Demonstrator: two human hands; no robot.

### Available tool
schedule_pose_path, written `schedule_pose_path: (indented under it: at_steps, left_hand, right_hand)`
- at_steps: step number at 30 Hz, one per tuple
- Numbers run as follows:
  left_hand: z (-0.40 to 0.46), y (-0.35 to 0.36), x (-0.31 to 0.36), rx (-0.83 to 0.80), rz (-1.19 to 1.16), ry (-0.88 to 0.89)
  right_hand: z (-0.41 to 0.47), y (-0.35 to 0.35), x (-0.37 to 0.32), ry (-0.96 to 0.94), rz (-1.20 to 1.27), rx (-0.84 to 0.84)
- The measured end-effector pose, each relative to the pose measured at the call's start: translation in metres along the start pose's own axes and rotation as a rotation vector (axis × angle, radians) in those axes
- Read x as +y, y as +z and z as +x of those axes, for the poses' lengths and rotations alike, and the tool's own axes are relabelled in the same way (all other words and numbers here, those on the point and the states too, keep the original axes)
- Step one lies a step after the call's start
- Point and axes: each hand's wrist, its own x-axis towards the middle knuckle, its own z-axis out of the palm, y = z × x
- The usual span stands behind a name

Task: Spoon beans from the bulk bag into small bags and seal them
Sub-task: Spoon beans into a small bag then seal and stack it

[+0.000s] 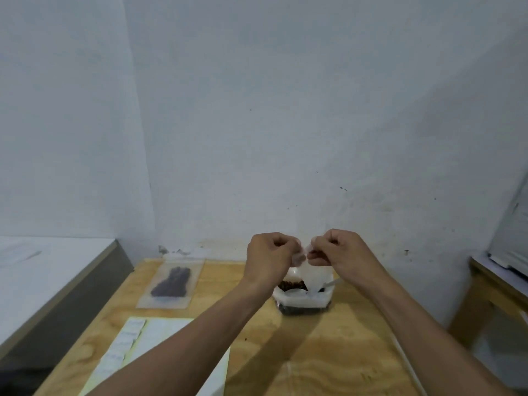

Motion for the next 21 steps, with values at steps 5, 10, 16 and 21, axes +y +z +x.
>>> schedule_pose_path:
  at_steps: [5,10,16,21]
  left_hand:
    - [-0.005,0.005,-0.009,0.148,0.16,0.073]
    - [-0.004,0.008,-0.005,0.273,0.118,0.09]
    - [0.001,0.003,0.003,0.194,0.18,0.223]
    - [-0.004,-0.001,-0.006,0.116,0.283,0.456]
  right_hand:
    - [0.006,0.017,-0.004,0.005,-0.016,-0.029]
    - [0.006,0.024,-0.006,0.008,0.009,0.002]
    - [0.006,0.023,-0.01,0.034,0.031,0.154]
    - [0.013,0.014,-0.015,0.131,0.148,0.048]
